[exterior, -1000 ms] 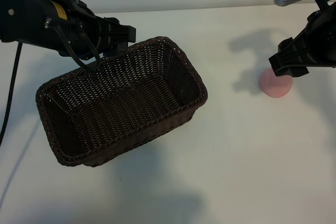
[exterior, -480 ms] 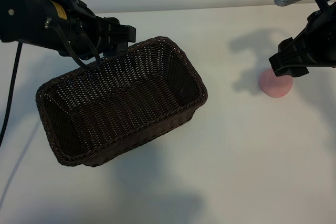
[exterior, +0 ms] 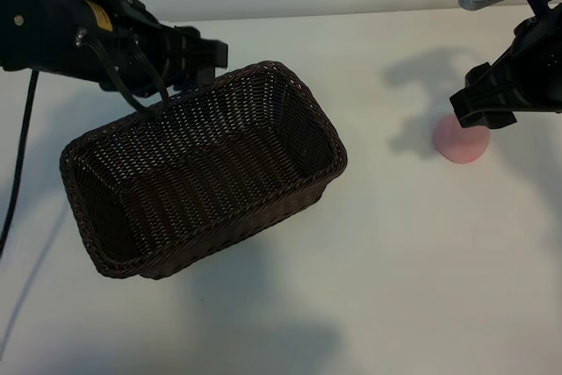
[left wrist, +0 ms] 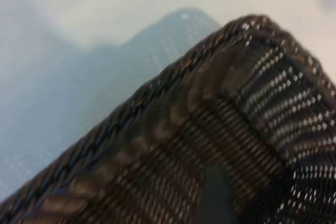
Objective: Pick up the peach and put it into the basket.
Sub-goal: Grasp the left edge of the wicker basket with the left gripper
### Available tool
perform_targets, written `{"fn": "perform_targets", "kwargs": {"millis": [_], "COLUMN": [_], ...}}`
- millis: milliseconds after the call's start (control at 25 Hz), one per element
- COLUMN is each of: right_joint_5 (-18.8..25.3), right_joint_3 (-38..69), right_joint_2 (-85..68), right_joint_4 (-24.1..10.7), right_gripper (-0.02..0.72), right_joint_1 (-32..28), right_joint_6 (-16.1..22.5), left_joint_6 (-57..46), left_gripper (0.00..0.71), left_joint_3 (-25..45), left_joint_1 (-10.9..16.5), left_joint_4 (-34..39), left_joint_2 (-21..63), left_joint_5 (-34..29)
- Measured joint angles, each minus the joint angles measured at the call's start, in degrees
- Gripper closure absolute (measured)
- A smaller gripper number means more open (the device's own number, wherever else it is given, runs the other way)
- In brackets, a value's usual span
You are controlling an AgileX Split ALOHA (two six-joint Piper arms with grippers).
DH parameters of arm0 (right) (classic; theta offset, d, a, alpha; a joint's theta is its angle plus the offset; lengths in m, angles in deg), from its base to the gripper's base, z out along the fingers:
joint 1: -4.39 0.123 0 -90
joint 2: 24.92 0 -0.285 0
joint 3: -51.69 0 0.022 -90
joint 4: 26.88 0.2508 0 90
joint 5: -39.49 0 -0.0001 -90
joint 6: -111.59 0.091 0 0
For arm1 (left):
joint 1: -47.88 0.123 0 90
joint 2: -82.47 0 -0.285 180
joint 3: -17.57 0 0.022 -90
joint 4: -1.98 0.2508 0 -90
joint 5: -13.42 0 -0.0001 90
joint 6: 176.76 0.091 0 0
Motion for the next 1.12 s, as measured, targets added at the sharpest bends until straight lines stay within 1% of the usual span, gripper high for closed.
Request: {"fn": "perform_targets", "kwargs": {"millis": [80, 240, 320, 440, 520, 640, 760, 920, 1120], "right_joint_5": [0.0, 0.0, 0.06, 0.06, 0.06, 0.17, 0.51, 1.23, 1.61], "right_joint_3": [0.0, 0.0, 0.0, 0.0, 0.0, 0.0, 0.0, 0.0, 0.0], "right_joint_2": [0.0, 0.0, 0.0, 0.0, 0.0, 0.0, 0.0, 0.0, 0.0], "right_joint_4": [0.0, 0.0, 0.0, 0.0, 0.0, 0.0, 0.0, 0.0, 0.0], "right_gripper": [0.108, 0.108, 0.108, 0.108, 0.108, 0.108, 0.108, 0.108, 0.108], "right_joint_1": [0.0, 0.0, 0.0, 0.0, 0.0, 0.0, 0.0, 0.0, 0.0], "right_joint_6": [0.0, 0.0, 0.05, 0.05, 0.05, 0.05, 0.05, 0.05, 0.05], "left_joint_6": [0.45, 0.08, -2.81, -10.34, -15.35, -23.08, -31.07, -38.95, -41.42], "left_gripper": [0.155, 0.155, 0.155, 0.155, 0.155, 0.156, 0.161, 0.166, 0.166], "left_joint_3": [0.0, 0.0, 0.06, 1.76, 4.46, 9.04, 13.37, 18.12, 23.03], "left_joint_1": [0.0, 0.0, 0.0, 0.0, 0.0, 0.0, 0.0, 0.0, 0.0], "left_joint_4": [0.07, 0.39, 2.35, 7.78, 12.4, 17.46, 20.81, 22.78, 22.89], "left_joint_2": [0.06, 1.38, 3.09, 6.42, 9.2, 13.53, 17.41, 19.58, 19.65], "left_joint_5": [0.32, -1.94, -3.6, -6.6, -9.28, -12.78, -14.08, -14.67, -15.69]}}
